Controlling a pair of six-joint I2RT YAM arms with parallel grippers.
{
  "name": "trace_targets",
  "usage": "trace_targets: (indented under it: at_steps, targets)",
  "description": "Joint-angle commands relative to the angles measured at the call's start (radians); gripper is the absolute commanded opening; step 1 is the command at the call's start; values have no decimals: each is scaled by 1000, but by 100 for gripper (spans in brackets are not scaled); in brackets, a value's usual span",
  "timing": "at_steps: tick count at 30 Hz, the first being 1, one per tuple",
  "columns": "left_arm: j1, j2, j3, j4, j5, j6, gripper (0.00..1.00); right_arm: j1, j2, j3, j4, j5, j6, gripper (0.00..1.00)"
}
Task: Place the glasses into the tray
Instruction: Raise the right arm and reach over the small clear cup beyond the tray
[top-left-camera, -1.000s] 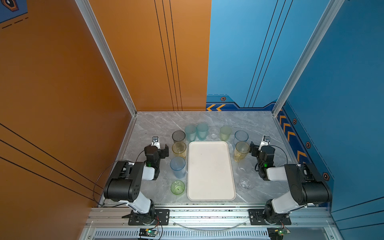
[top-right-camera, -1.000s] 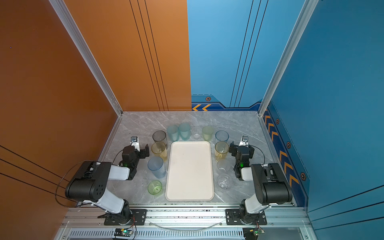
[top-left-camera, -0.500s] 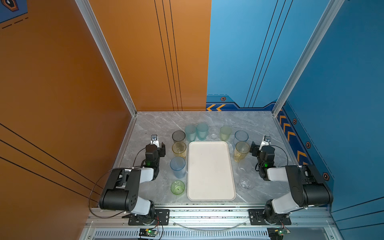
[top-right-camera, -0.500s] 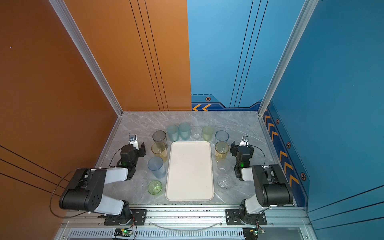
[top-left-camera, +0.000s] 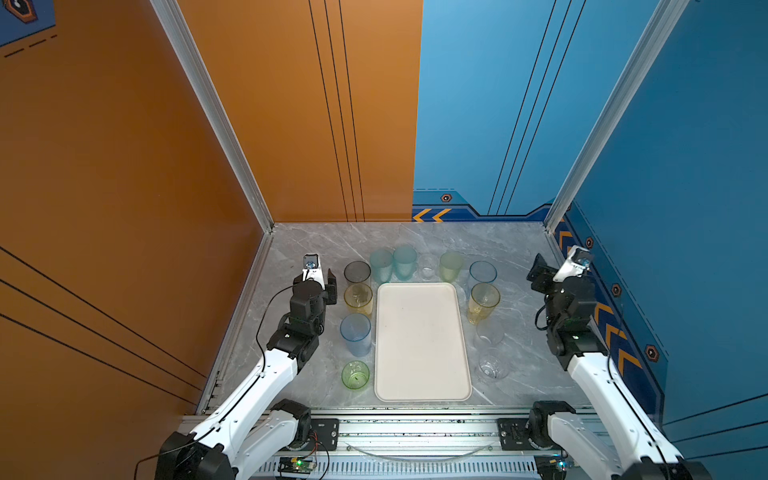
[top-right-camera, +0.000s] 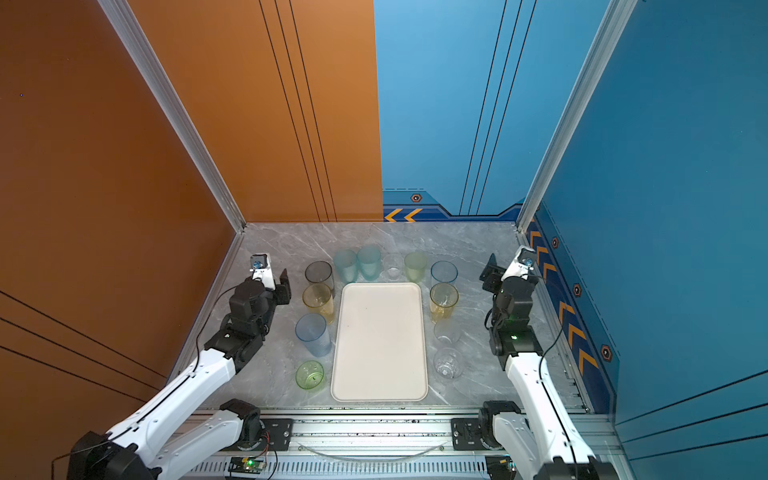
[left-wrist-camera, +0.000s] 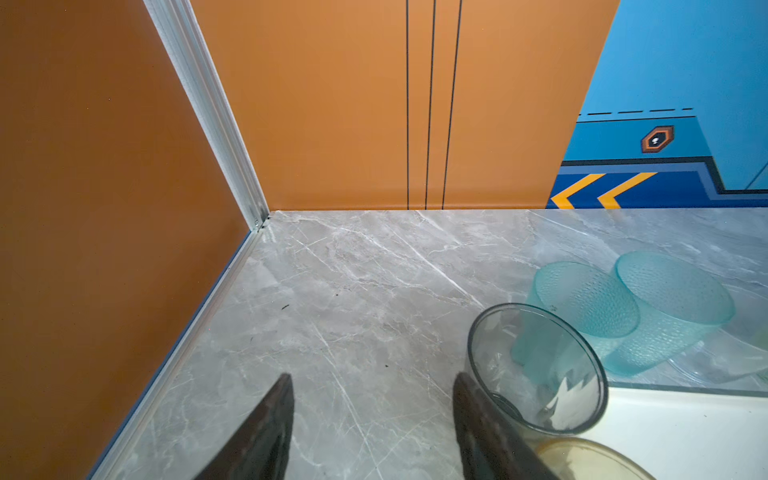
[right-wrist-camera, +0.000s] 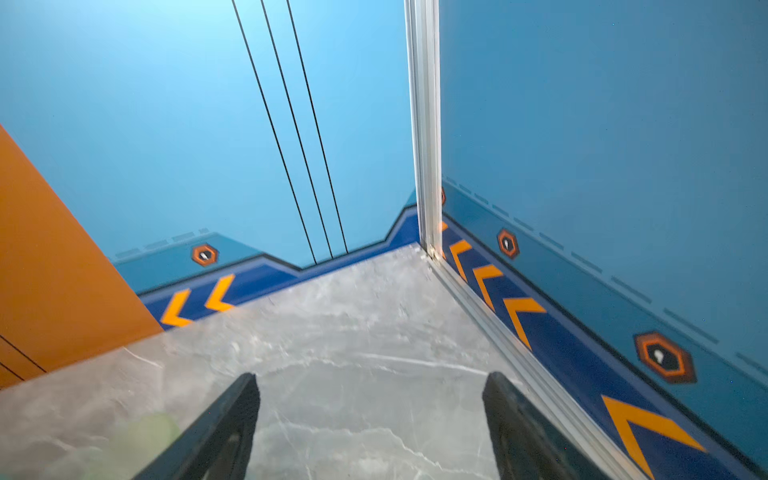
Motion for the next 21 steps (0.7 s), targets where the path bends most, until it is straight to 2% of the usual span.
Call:
trace_targets:
  at_steps: [1, 3, 6, 11, 15, 21]
  targets:
    - [-4, -4, 100, -208, -32, -35, 61, 38, 17, 207, -416, -136, 73, 76]
    - [-4, 13, 154, -245, -7, -49, 60, 92, 98, 363, -541, -220, 81, 71]
    - [-6, 56, 235, -304, 55, -73, 57, 219, 263, 574, -686, -287, 55, 68]
    - [-7, 106, 294, -397, 139, -99, 57, 389, 596, 913, -897, -298, -50, 56]
    - [-5, 120, 300, -415, 173, -98, 58, 417, 891, 1226, -1067, -307, -108, 40]
    - [11, 136, 312, -443, 231, -99, 58, 421, 1240, 1576, -1184, -333, -146, 31]
